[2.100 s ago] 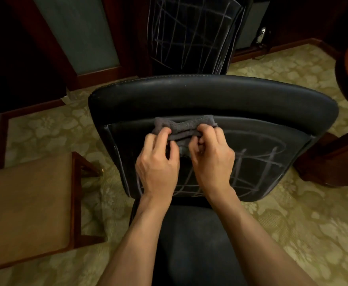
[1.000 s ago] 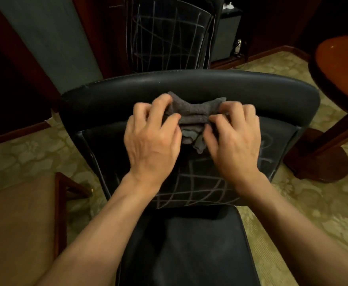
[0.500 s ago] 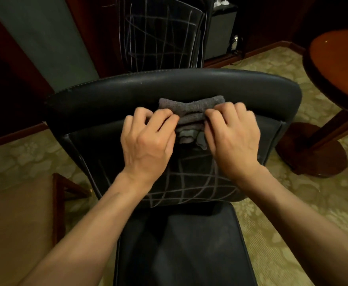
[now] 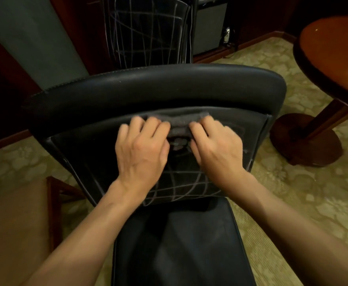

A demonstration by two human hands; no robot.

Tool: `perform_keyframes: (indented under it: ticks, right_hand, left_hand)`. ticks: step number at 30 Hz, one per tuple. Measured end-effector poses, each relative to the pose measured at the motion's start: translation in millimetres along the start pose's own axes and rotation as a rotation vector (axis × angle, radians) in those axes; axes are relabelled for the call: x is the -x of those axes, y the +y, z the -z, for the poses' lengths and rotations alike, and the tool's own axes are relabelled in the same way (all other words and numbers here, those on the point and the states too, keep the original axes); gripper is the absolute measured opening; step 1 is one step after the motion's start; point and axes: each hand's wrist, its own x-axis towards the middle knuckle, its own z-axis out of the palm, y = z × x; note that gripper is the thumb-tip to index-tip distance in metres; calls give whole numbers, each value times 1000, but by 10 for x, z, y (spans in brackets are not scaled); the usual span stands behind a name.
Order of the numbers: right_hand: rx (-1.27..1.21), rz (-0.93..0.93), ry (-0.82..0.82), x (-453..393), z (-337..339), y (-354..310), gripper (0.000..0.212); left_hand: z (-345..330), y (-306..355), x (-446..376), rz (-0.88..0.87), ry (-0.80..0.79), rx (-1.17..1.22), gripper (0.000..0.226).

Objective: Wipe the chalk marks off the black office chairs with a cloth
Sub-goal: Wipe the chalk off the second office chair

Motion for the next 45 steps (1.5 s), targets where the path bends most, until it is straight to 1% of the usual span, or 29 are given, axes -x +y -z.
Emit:
perform_keyframes:
  ticks: [2, 3, 4, 5, 6, 9, 11, 13, 15, 19, 21, 22, 26, 28, 30, 31, 33, 35, 38, 41, 43, 45]
  right_hand:
    - [43, 30, -57, 368, -99, 38, 30]
    - [40, 43, -80, 516, -139, 53, 28]
    - [30, 52, -81, 593, -153, 76, 20]
    - [16, 52, -61, 590, -140, 108, 11]
    - [-2, 40, -28, 514, -96, 147, 9]
    - [-64, -35, 129, 121, 148, 337, 10]
    - [-85, -67, 161, -48, 231, 469, 6]
    - [-106, -55, 111, -34, 209, 522, 6]
    - [-129, -39, 62, 145, 78, 514, 6]
    - [-195, -65, -44, 612, -154, 457, 7]
    - [-207, -83, -39, 604, -137, 472, 6]
    - [-209, -92, -15, 535, -90, 492, 6]
    - [-200, -164, 103, 156, 130, 671, 7]
    - [-196, -178, 114, 98, 120, 719, 13]
    - [-191, -164, 79, 223, 22, 723, 24]
    - [-190, -151, 51, 345, -45, 707, 26]
    - [-212, -124, -12, 617, -152, 645, 21]
    - [-253, -122, -34, 766, -177, 597, 14]
    - [-295, -156, 26, 681, -35, 669, 8]
    - [-289, -291, 149, 440, 108, 864, 10]
    - [-291, -393, 184, 379, 92, 912, 13]
    - [-301, -424, 185, 487, -21, 836, 14]
  left_hand:
    - [-113, 73, 294, -54, -74, 2, 29]
    - [-170, 108, 418, -61, -101, 7, 31]
    - [-209, 142, 485, -50, -104, 12, 31]
    - [-229, 183, 478, -31, -76, 25, 31]
    - [-229, 230, 406, -7, -24, 48, 28]
    - [-110, 356, -19, 50, 152, 121, 21]
    - [-81, 409, -244, 45, 177, 109, 18]
    - [-114, 428, -295, 38, 153, 100, 17]
    - [-204, 454, -179, 45, 118, 104, 18]
    - [-342, 572, 189, 62, -31, 144, 21]
    - [-351, 618, 176, 96, -62, 147, 23]
    - [-332, 638, 125, 105, -53, 151, 24]
    - [-212, 760, -291, 97, 54, 180, 26]
    - [-207, 787, -419, 91, 60, 168, 27]
    - [-272, 797, -347, 56, 10, 124, 27]
    - [-321, 789, -249, 26, -28, 99, 26]
    - [-400, 759, -23, -24, -113, 74, 26]
    - [-408, 746, 94, -51, -164, 55, 27]
    - [-296, 785, -85, -104, -122, 69, 26]
    - [-198, 935, -523, -102, -45, 79, 30]
    - [-197, 1014, -700, -120, -45, 67, 32]
    - [-262, 987, -630, -160, -68, 55, 31]
